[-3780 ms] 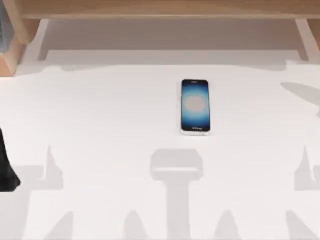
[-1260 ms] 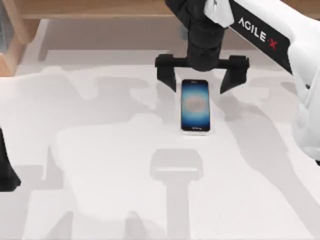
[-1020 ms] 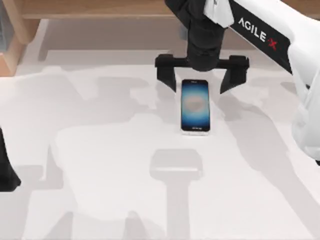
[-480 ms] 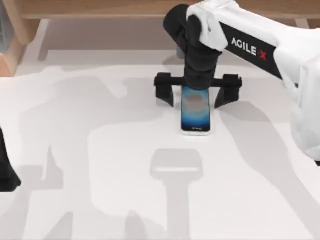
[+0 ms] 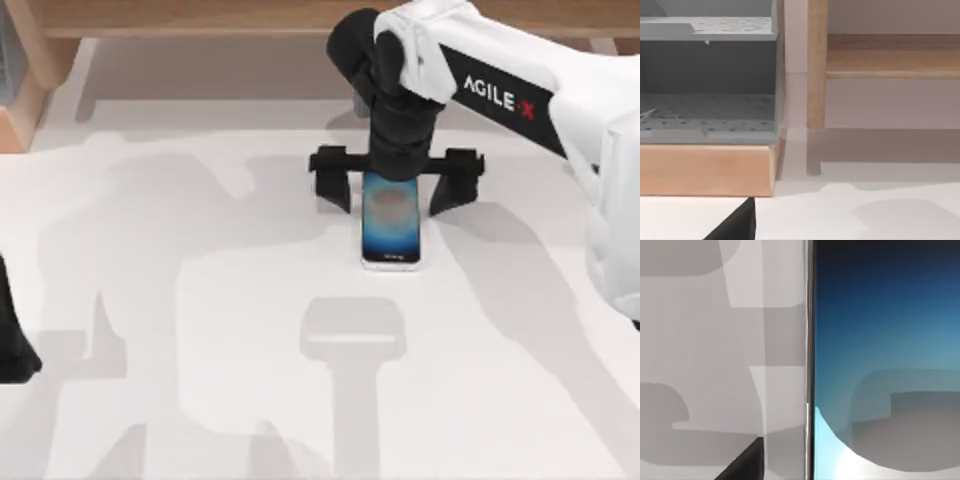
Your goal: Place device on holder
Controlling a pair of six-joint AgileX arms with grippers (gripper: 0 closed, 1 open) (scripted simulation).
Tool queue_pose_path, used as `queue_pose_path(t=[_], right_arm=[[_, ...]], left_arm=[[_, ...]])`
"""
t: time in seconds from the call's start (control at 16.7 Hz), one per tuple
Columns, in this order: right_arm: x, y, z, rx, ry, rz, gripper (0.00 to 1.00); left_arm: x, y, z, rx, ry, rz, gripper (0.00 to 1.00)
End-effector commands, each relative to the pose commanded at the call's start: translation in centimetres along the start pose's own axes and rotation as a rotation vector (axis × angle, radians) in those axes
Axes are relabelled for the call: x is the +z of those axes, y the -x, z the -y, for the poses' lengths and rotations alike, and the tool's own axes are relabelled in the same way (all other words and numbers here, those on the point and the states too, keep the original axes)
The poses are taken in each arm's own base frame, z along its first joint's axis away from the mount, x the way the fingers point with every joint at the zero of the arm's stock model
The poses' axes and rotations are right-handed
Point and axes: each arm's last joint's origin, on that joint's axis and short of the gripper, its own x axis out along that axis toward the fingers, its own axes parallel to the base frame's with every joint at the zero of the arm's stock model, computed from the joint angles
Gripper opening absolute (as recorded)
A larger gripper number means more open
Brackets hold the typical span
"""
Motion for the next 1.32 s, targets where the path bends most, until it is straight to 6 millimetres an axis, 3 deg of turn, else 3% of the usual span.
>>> queue_pose_path(t=[0.6, 1.08, 1.14, 1.32], right_arm=[[0.0, 0.0, 0.0, 0.000, 0.000, 0.000, 0.02], [0.0, 0.0, 0.0, 0.000, 0.000, 0.000, 0.00], [0.0, 2.1, 0.1, 0.000, 0.005, 0.025, 0.00], [0.0, 2.9, 0.1, 0.000, 0.006, 0.025, 0.00]], left_arm=[[0.0, 0.0, 0.0, 0.000, 0.000, 0.000, 1.00], [0.0, 0.0, 0.0, 0.000, 0.000, 0.000, 1.00], [0.0, 0.0, 0.0, 0.000, 0.000, 0.000, 1.00], [0.0, 0.0, 0.0, 0.000, 0.000, 0.000, 1.00]])
